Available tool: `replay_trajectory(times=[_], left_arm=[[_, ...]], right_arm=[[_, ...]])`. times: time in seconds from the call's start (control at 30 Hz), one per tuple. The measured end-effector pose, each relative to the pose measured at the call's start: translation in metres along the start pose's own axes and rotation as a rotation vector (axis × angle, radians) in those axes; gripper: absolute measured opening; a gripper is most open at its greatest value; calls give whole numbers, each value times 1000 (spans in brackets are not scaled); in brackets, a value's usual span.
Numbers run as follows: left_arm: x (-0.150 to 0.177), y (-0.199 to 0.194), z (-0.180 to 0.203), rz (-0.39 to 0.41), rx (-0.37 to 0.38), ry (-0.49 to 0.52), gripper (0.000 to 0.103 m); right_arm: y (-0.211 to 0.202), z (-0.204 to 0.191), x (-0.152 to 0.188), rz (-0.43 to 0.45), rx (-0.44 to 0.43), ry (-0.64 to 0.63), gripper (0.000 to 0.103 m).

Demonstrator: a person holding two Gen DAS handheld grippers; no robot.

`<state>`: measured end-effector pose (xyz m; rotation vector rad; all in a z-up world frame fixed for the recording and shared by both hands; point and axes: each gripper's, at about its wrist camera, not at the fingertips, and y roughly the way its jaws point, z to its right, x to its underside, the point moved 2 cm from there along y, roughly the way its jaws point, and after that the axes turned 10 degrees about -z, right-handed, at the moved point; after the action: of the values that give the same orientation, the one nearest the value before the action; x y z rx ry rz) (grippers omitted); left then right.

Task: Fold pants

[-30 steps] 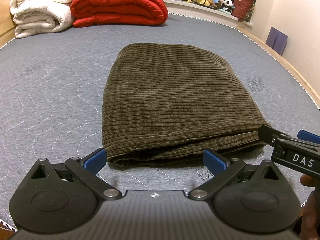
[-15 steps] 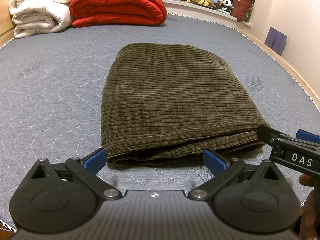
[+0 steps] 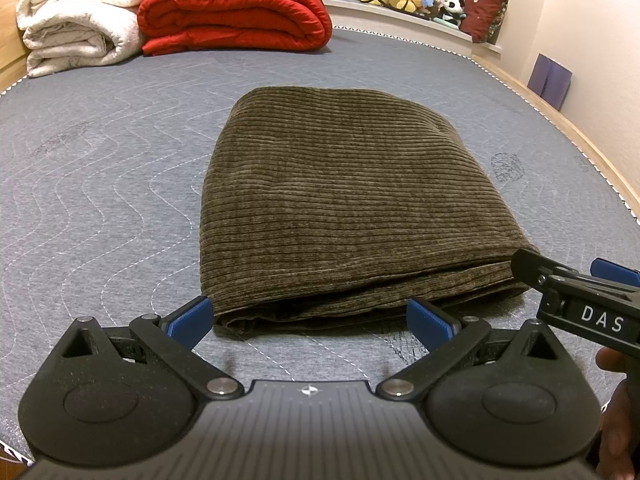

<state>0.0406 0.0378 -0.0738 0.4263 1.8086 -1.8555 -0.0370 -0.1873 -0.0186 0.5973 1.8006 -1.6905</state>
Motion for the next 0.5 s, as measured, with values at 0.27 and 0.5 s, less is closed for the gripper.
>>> replay_trajectory(times=[0.27,0.5], left_arm=[[0,0,2,-4,6,2,103],[0,-1,-3,-7,13,0,103]], right_arm=[[0,0,0,1,-2,-1,102],[0,0,0,0,-1,0,102]])
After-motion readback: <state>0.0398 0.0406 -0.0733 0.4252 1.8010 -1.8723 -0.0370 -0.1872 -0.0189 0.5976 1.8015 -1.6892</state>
